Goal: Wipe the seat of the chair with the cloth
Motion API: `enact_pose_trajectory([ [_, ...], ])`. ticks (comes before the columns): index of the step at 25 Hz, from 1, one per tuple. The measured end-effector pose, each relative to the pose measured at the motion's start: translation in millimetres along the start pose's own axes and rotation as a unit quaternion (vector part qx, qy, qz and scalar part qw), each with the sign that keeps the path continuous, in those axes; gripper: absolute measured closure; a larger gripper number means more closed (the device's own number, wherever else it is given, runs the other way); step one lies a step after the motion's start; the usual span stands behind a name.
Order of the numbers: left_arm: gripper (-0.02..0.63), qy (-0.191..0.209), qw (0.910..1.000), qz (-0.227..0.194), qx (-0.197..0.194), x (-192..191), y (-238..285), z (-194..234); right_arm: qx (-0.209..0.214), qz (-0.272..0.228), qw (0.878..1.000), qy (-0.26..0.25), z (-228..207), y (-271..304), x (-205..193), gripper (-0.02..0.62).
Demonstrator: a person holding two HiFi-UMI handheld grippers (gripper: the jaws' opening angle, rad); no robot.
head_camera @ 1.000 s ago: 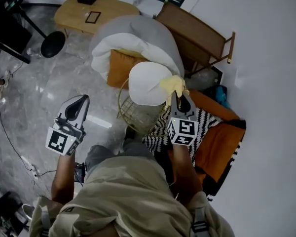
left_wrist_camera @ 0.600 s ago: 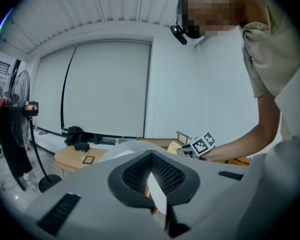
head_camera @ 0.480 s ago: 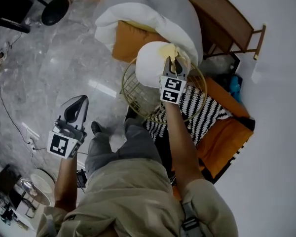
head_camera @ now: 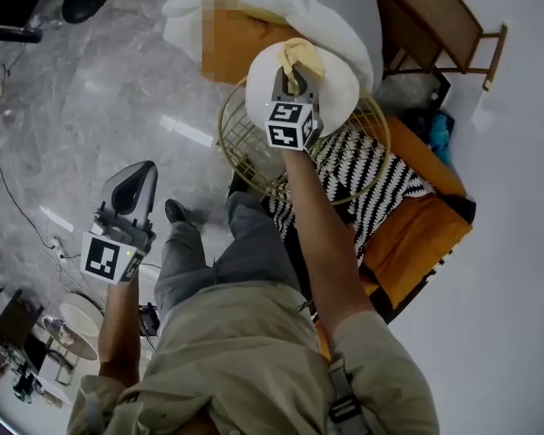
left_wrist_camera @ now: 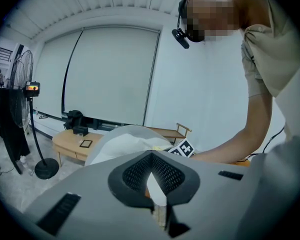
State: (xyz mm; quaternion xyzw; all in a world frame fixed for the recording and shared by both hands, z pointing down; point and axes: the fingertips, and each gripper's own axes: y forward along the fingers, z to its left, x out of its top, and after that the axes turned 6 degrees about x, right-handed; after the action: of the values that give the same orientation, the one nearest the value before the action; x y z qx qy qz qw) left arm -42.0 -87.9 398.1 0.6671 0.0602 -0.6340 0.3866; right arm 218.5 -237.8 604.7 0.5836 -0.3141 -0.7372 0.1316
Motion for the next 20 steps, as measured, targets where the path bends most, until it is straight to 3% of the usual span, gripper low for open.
enact_pose_trajectory([
  [5, 0.591, 0.005, 0.9997, -0.008, -0.021, 5, 10, -11, -0.120, 0.016, 0.991, 0.051, -121, -63, -54, 0.524],
  [9, 0.591, 0.004, 0.9994, -0.002, -0.033, 1, 15, -19, -0.170, 0.035, 0.983, 0.067, -164, -97, -81, 0.525],
  [16, 0.591, 0.004, 0.9996, -0.001, -0.028, -4, 6, -22, -0.155, 0.029, 0.985, 0.065, -136, -85, -75, 0.525],
  [20, 0.591, -0.010, 0.9989, -0.044, -0.011, 11, 4, -16, -0.098, 0.026, 0.993, 0.054, -72, -42, -54, 0.526],
])
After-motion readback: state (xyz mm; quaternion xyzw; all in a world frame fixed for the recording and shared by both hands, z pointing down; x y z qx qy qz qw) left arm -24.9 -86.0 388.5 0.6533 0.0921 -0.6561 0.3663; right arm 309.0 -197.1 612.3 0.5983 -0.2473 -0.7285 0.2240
